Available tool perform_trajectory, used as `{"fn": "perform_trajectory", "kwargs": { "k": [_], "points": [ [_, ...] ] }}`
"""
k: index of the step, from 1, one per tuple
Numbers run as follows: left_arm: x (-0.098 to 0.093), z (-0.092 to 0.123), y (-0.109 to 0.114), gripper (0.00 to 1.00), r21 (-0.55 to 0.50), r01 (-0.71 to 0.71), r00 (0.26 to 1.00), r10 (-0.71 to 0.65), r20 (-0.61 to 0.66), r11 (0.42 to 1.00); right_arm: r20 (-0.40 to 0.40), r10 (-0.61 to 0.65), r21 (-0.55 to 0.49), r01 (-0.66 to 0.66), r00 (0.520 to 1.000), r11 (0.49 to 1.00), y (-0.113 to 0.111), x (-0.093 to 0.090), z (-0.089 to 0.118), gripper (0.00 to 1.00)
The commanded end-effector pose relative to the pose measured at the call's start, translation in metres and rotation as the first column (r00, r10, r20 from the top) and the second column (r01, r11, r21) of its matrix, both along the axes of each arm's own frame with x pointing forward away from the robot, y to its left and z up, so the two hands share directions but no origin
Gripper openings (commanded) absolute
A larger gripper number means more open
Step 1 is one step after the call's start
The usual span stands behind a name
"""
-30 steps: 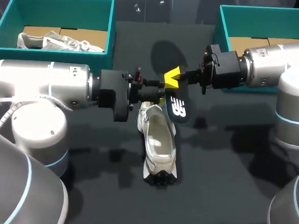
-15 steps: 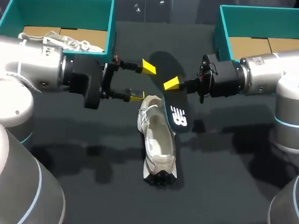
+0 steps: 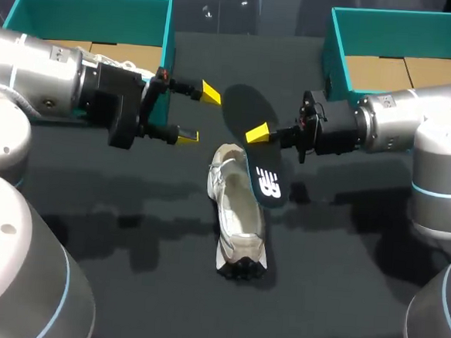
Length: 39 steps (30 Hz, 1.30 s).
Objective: Take the shoe out of the shoebox, open the shoe tongue, remove and reinsert the insole, then place the shoe into the shoebox
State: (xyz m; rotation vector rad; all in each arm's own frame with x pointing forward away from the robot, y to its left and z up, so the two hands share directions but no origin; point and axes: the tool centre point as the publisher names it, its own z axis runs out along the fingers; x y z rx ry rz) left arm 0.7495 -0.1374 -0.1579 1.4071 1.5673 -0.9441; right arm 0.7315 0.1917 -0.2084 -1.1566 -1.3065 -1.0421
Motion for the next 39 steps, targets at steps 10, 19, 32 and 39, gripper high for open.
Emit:
{"fn": "perform_trajectory", "kwargs": {
  "k": [10,19,32,39],
  "points": [
    [0.026,0.023,0.012,1.0,0.409,0.0,0.999,-0.015,0.032,0.913,0.021,-0.035,-0.024,0.035,0.999,0.999,0.004,-0.016,-0.002,0.0],
    [0.047,0.047,0.006,1.0,0.543,0.06,0.998,-0.032,-0.06,0.838,0.021,-0.035,-0.024,0.035,0.999,0.999,0.004,-0.016,-0.002,0.0],
    [0.047,0.066,-0.015,1.0,0.871,-0.002,1.0,0.012,-0.004,0.49,0.021,-0.035,-0.024,0.035,0.999,0.999,0.004,-0.016,-0.002,0.0],
    [0.043,0.061,-0.034,1.0,0.923,0.042,0.999,-0.045,-0.027,0.382,0.021,-0.035,-0.024,0.035,0.999,0.999,0.004,-0.016,-0.002,0.0]
  ]
}}
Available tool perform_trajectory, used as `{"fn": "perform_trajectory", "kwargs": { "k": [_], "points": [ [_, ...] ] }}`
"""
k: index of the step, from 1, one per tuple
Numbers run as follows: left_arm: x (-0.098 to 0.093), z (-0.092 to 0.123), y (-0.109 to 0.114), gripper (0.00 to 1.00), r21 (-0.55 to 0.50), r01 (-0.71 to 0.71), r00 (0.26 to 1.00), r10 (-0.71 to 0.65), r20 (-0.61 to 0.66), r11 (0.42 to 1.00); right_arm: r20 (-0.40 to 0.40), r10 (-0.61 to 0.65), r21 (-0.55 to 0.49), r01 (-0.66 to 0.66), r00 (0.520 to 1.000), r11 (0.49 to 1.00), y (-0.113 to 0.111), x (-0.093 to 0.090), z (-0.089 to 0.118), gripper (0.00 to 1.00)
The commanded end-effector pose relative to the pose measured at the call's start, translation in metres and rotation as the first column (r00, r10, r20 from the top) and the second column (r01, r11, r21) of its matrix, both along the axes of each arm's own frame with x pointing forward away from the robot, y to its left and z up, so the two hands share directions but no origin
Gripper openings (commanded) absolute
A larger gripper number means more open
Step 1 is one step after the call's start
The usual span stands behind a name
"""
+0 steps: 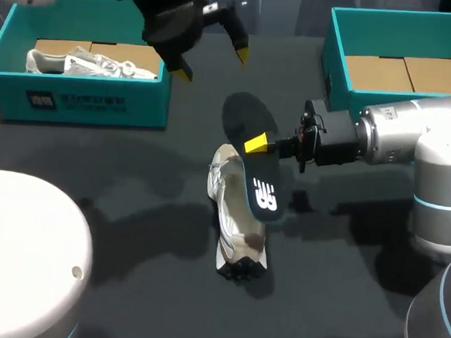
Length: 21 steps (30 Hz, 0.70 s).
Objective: Take the shoe out of the shoebox, open the shoe tongue, remove and reinsert the insole, then place the shoe into the shoebox
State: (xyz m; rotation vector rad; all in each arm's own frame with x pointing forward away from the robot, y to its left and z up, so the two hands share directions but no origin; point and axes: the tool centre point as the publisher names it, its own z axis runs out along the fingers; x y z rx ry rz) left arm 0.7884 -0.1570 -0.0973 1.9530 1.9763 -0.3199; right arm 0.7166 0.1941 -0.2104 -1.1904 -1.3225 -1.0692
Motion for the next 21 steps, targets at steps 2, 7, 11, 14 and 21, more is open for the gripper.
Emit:
{"fn": "perform_trajectory", "kwargs": {
  "k": [2,7,11,14,21],
  "points": [
    [0.006,0.001,-0.02,1.0,0.419,0.001,0.999,0.014,-0.032,0.908,-0.001,-0.002,-0.002,0.002,1.0,1.0,0.001,-0.001,0.0,0.0],
    [0.006,0.004,-0.034,1.0,0.404,0.043,0.995,-0.001,-0.105,0.914,-0.001,-0.002,-0.002,0.002,1.0,1.0,0.001,-0.001,0.0,0.0],
    [-0.001,0.005,-0.046,1.0,0.411,0.045,0.995,-0.003,-0.101,0.911,-0.001,-0.002,-0.002,0.002,1.0,1.0,0.001,-0.001,0.0,0.0],
    [-0.002,0.005,-0.054,1.0,0.414,0.044,0.995,-0.004,-0.098,0.909,-0.001,-0.002,-0.002,0.002,1.0,1.0,0.001,-0.001,0.0,0.0],
    [-0.002,0.004,-0.066,1.0,0.427,0.015,0.996,0.025,-0.088,0.904,-0.001,-0.002,-0.002,0.002,1.0,1.0,0.001,-0.001,0.0,0.0]
  ]
}}
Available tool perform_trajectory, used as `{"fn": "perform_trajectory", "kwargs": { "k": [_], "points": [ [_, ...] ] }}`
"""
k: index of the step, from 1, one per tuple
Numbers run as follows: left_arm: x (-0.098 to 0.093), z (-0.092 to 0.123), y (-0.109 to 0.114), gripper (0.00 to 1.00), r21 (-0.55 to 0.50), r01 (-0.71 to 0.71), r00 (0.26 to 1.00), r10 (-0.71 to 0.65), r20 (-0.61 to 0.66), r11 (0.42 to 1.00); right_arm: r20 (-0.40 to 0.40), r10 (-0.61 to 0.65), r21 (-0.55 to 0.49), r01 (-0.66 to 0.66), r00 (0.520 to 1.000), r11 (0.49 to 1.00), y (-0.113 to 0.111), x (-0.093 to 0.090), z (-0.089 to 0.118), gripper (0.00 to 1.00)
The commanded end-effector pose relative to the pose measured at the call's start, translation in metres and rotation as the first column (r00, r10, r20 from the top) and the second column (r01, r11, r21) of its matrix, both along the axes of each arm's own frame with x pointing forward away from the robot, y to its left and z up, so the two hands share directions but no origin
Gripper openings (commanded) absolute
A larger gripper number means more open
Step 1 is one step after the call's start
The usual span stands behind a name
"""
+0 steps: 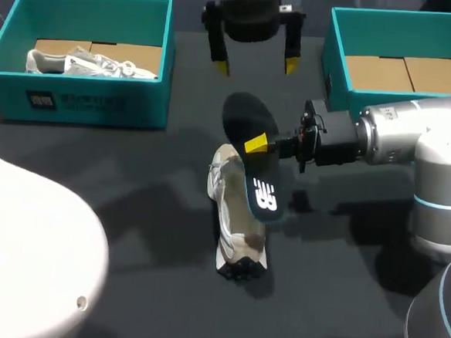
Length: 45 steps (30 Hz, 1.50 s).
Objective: Take the shoe out of the shoebox, open the shoe tongue, remove and reinsert the insole, then place the shoe into the shoebox
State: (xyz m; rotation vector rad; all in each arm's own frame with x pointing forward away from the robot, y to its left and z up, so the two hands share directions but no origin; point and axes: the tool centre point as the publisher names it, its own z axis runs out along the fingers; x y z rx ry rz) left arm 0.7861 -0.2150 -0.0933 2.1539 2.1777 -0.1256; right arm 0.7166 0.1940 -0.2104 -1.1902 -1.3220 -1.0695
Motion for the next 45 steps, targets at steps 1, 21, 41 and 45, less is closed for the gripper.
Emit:
{"fn": "perform_trajectory", "kwargs": {
  "k": [1,21,41,45],
  "points": [
    [0.001,0.0,-0.009,1.0,0.149,-0.007,1.0,0.007,-0.002,0.989,0.0,-0.002,-0.003,0.002,1.0,1.0,0.001,-0.001,0.0,0.0],
    [-0.012,-0.001,0.033,1.0,-0.157,-0.111,0.994,0.112,-0.005,0.981,0.0,-0.002,-0.003,0.002,1.0,1.0,0.001,-0.001,0.0,0.0],
    [-0.023,-0.013,0.061,1.0,-0.336,-0.22,0.975,0.214,-0.055,0.916,0.0,-0.002,-0.003,0.002,1.0,1.0,0.001,-0.001,0.0,0.0],
    [-0.023,-0.013,0.061,1.0,-0.336,-0.22,0.975,0.214,-0.055,0.916,0.0,-0.002,-0.003,0.002,1.0,1.0,0.001,-0.001,0.0,0.0]
  ]
}}
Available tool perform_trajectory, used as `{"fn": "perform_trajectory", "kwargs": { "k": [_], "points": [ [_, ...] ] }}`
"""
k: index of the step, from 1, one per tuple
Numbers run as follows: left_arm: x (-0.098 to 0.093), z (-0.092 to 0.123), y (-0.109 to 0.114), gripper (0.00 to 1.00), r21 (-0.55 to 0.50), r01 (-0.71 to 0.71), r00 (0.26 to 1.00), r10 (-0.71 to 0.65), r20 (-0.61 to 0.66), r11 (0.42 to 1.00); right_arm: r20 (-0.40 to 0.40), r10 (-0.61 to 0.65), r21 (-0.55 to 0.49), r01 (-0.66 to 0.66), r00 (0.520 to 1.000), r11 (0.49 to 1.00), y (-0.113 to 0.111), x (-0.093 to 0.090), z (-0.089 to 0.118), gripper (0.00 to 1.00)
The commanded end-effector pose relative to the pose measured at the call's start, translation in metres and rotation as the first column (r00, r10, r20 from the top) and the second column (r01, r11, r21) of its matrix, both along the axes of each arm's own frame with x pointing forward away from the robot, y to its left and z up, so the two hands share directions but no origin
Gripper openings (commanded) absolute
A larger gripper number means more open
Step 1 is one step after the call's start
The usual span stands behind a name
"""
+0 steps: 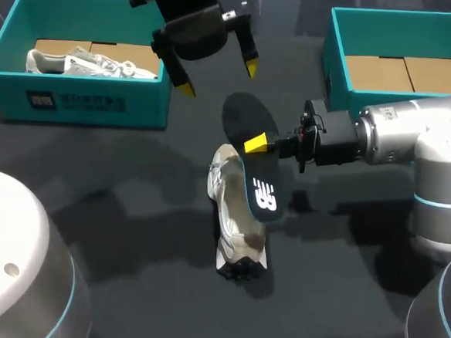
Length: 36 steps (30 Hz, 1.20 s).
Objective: Take the shoe out of the shoebox, open the shoe tongue, remove and reinsert the insole, then place the shoe into the shoebox
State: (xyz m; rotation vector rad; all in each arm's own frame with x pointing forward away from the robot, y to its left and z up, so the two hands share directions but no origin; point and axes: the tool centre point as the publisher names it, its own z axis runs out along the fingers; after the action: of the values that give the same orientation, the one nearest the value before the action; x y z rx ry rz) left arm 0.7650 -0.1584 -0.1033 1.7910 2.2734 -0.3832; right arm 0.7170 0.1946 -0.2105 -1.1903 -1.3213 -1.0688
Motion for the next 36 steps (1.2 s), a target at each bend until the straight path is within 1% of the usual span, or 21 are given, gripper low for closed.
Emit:
{"fn": "perform_trajectory", "kwargs": {
  "k": [1,6,12,17,33,34,36],
  "points": [
    [-0.002,-0.003,0.004,1.0,-0.112,-0.005,1.0,0.009,0.029,0.994,0.0,-0.002,-0.003,0.002,1.0,1.0,0.001,-0.001,0.0,0.0],
    [-0.002,-0.003,0.004,1.0,-0.112,-0.005,1.0,0.009,0.029,0.994,0.0,-0.002,-0.003,0.002,1.0,1.0,0.001,-0.001,0.0,0.0],
    [0.003,-0.003,0.017,1.0,-0.197,0.019,0.998,-0.007,0.061,0.98,0.0,-0.002,-0.003,0.002,1.0,1.0,0.001,-0.001,0.0,0.0],
    [-0.001,-0.007,0.031,1.0,-0.297,0.017,0.997,0.006,0.075,0.955,0.0,-0.002,-0.003,0.002,1.0,1.0,0.001,-0.001,0.0,0.0],
    [-0.001,-0.007,0.031,1.0,-0.297,0.017,0.997,0.006,0.075,0.955,0.0,-0.002,-0.003,0.002,1.0,1.0,0.001,-0.001,0.0,0.0],
    [-0.001,-0.011,0.032,1.0,-0.305,0.04,0.995,-0.011,0.098,0.952,0.0,-0.002,-0.003,0.002,1.0,1.0,0.001,-0.001,0.0,0.0],
    [0.001,-0.017,0.035,1.0,-0.328,0.045,0.994,-0.01,0.106,0.944,0.0,-0.002,-0.003,0.002,1.0,1.0,0.001,-0.001,0.0,0.0]
  ]
}}
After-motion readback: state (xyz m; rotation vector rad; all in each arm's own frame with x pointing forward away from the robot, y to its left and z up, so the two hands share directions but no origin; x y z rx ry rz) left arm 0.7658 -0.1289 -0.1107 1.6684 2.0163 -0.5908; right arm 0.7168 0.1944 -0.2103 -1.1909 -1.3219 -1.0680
